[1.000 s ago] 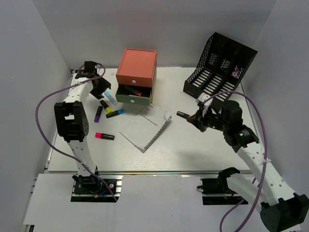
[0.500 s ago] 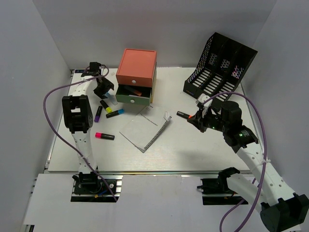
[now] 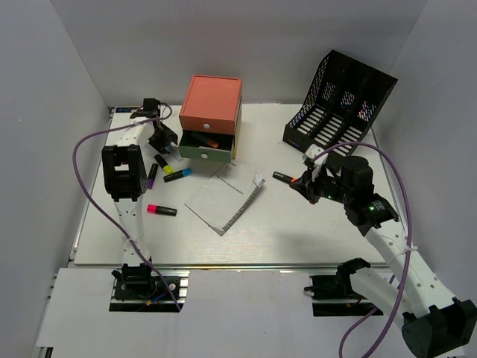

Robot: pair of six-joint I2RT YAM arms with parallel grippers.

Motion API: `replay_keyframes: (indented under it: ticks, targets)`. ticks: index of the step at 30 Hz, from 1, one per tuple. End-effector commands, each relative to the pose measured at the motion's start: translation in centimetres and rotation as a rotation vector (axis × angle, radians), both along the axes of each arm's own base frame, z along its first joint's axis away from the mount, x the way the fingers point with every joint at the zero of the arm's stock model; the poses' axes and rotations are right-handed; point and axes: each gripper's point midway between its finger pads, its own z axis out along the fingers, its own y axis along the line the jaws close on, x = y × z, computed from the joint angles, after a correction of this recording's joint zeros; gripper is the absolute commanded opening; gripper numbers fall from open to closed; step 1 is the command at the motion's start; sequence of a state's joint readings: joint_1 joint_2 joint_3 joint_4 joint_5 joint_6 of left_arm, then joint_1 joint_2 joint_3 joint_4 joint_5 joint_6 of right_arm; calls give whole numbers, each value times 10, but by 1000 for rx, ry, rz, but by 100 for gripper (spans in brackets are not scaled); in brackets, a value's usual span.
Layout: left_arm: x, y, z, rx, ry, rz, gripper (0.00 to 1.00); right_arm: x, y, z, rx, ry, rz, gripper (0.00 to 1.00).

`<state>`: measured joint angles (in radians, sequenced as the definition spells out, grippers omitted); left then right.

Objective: Organize the desk

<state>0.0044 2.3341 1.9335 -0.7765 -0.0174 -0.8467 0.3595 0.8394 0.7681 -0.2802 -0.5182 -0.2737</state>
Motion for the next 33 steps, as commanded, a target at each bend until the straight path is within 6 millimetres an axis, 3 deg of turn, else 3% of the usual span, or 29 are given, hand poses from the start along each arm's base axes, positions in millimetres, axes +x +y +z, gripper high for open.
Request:
replay_keyframes:
  ticks: [1, 7, 12, 20, 31, 33]
  targets:
    - [5, 1, 9, 20, -5, -14, 56, 6, 0, 4, 1, -49, -4, 8]
    - [0, 0, -7, 20, 63, -44, 50, 8, -1, 4, -3, -56, -14, 8]
    - [-16, 6, -21, 57, 143, -86, 50, 7, -2, 7, 1, -66, -16, 7]
    - [-42, 19, -26, 134, 220, -117, 49, 6, -3, 10, 6, -73, -18, 7]
    - [-67, 35, -31, 221, 291, -142, 38, 5, -2, 12, 13, -81, -10, 7]
    - [-68, 32, -32, 206, 286, -151, 32, 5, -2, 11, 12, -78, -12, 7]
